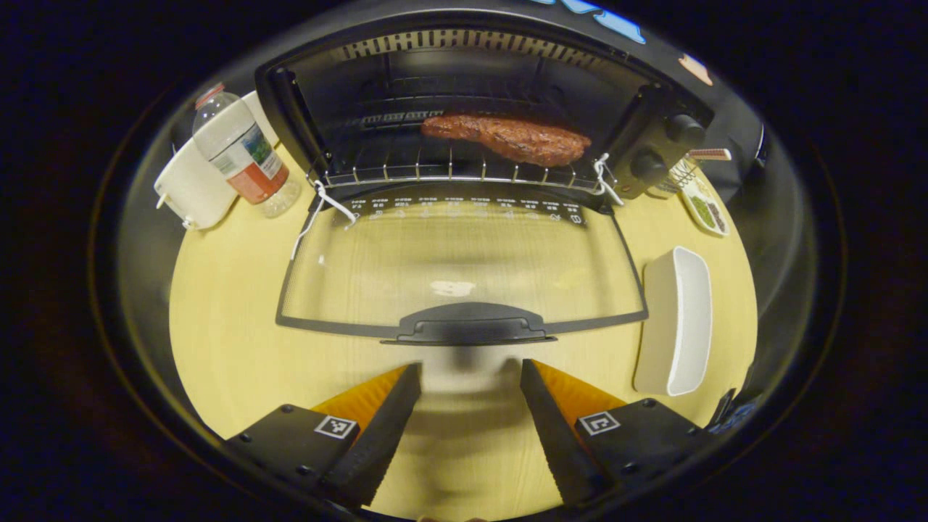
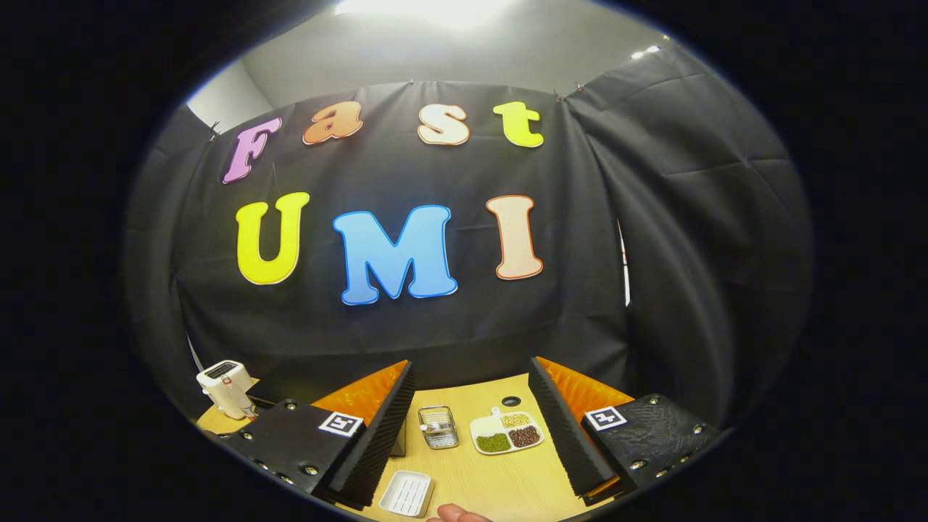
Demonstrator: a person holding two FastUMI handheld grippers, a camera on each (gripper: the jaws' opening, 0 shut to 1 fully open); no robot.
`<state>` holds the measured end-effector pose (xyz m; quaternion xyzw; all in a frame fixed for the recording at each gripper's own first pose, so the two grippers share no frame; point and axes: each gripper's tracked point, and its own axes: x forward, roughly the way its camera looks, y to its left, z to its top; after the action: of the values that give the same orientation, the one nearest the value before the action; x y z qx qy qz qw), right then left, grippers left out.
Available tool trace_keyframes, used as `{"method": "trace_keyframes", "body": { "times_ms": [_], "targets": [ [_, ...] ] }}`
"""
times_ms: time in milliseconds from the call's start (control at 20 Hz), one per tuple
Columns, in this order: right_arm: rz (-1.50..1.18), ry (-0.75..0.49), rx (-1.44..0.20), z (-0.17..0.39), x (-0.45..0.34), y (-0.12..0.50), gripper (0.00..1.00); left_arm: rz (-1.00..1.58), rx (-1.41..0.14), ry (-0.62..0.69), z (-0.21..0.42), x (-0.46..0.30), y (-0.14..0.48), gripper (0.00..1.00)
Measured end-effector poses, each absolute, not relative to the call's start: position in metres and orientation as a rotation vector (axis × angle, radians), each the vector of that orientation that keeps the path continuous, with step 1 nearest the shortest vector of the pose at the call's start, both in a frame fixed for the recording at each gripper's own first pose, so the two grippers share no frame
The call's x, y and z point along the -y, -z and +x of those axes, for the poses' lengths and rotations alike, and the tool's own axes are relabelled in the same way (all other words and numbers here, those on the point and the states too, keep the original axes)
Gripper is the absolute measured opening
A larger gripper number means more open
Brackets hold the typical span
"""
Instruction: Open the electric oven with the left hand, put the food in, and close the electric oven.
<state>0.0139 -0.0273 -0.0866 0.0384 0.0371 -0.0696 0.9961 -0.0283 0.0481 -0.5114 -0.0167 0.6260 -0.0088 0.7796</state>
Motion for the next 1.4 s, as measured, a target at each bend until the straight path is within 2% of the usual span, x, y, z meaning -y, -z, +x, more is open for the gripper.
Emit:
{"method": "trace_keyframes", "body": {
  "times_ms": [50, 150, 250, 500, 600, 700, 750, 850, 1050, 1100, 1150, 1300, 1400],
  "targets": [
    [0.077, 0.143, -0.077, 0.014, 0.028, 0.088, 0.95, -0.041, -1.357, 0.019, -0.027, -0.048, 0.513, 0.95],
    [0.075, 0.149, -0.081, 0.016, 0.029, 0.089, 0.96, -0.043, -1.367, 0.008, -0.024, -0.05, 0.518, 0.92],
    [0.08, 0.145, -0.094, 0.018, 0.027, 0.09, 0.96, -0.03, -1.362, 0.007, -0.019, -0.052, 0.52, 0.96],
    [0.103, 0.151, -0.101, 0.028, 0.028, 0.091, 0.96, 0.003, -1.373, 0.028, -0.017, -0.053, 0.52, 0.95],
    [0.112, 0.147, -0.104, 0.029, 0.027, 0.093, 0.96, -0.001, -1.36, 0.029, -0.017, -0.052, 0.514, 0.99],
    [0.101, 0.143, -0.106, 0.029, 0.027, 0.094, 0.96, 0.007, -1.333, 0.04, -0.017, -0.053, 0.506, 0.99],
    [0.098, 0.14, -0.109, 0.03, 0.027, 0.095, 0.96, 0.002, -1.314, 0.045, -0.017, -0.052, 0.499, 0.95],
    [0.098, 0.133, -0.113, 0.03, 0.025, 0.095, 0.96, -0.02, -1.268, 0.049, -0.017, -0.051, 0.483, 0.99],
    [0.115, 0.108, -0.104, 0.033, 0.016, 0.092, 0.96, -0.025, -1.182, 0.051, -0.012, -0.05, 0.453, 0.99],
    [0.116, 0.102, -0.102, 0.033, 0.015, 0.092, 0.96, -0.029, -1.161, 0.048, -0.009, -0.05, 0.446, 0.95],
    [0.117, 0.097, -0.099, 0.033, 0.012, 0.091, 0.96, -0.033, -1.142, 0.047, -0.006, -0.05, 0.44, 0.99],
    [0.114, 0.088, -0.093, 0.031, 0.011, 0.088, 0.96, -0.045, -1.11, 0.033, 0.001, -0.05, 0.428, 0.99],
    [0.113, 0.092, -0.092, 0.029, 0.014, 0.088, 0.95, -0.047, -1.087, 0.028, 0.005, -0.051, 0.422, 0.92]
  ]
}}
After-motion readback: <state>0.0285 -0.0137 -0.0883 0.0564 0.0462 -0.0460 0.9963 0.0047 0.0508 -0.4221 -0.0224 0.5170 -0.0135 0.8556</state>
